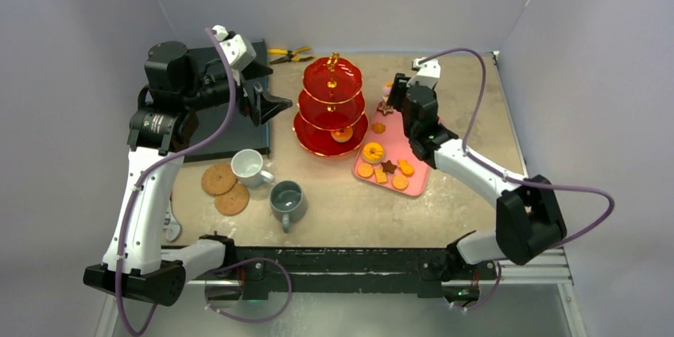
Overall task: Serve the afternoon tea
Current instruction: Place the desert on the desert table.
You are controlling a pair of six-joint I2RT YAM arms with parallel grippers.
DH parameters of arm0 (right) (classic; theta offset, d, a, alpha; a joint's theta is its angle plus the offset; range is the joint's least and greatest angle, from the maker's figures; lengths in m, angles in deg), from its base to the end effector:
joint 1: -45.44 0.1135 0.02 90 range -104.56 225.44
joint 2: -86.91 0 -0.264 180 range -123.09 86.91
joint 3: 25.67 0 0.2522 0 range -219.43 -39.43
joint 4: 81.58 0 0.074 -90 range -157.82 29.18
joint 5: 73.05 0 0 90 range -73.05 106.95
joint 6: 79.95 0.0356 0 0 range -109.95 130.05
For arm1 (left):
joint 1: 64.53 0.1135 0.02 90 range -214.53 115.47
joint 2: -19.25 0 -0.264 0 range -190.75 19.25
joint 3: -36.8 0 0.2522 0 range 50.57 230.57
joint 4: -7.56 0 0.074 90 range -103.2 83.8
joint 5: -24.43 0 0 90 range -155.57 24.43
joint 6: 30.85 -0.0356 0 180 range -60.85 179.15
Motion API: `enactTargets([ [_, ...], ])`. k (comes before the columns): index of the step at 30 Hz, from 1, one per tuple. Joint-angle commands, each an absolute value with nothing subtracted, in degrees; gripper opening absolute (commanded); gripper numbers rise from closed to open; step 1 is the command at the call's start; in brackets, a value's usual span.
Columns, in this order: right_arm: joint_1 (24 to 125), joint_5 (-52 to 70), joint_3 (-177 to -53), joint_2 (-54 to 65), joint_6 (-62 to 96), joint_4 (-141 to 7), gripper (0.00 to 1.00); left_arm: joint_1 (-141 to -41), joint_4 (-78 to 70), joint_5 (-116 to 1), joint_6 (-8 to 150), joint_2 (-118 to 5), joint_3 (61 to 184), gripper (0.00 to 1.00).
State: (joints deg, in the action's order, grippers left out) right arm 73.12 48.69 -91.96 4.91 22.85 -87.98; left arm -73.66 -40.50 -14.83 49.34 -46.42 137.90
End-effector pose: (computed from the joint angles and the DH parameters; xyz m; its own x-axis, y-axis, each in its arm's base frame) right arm 0.3000 0.1362 0.2898 -0.1254 0.1470 -0.9812 0.0948 0.9862 0.1356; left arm 0.2039 -0.0607 0.4791 -0.0685 0.1202 -0.9904 0.8708 0.4916 -0.0006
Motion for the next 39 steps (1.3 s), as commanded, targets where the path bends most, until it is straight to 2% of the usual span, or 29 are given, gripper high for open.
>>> enactTargets([
  [1, 73.38, 42.3, -91.41, 8.77, 26.06, -89.57, 0.51, -73.58, -38.48, -13.98, 49.96, -45.92, 138.9, 0.9],
  [8, 76.95, 37.1, -91.43, 9.66, 25.23, -92.67, 0.52, -73.58, -38.11, -13.89, 50.18, -45.97, 138.72, 0.9],
  [21, 80.9, 34.84, -91.92, 6.55, 23.73, -95.73, 0.54, -73.59, -38.46, -14.07, 50.01, -45.79, 138.81, 0.9],
  [30, 81.65, 34.22, -91.21, 5.17, 23.4, -96.43, 0.66, -73.59, -38.5, -14.12, 50.01, -45.88, 138.96, 0.9],
  [39, 81.66, 34.62, -89.92, 7.87, 23.79, -96.47, 0.72, -73.59, -38.22, -13.85, 50.4, -46.14, 139.07, 0.9],
])
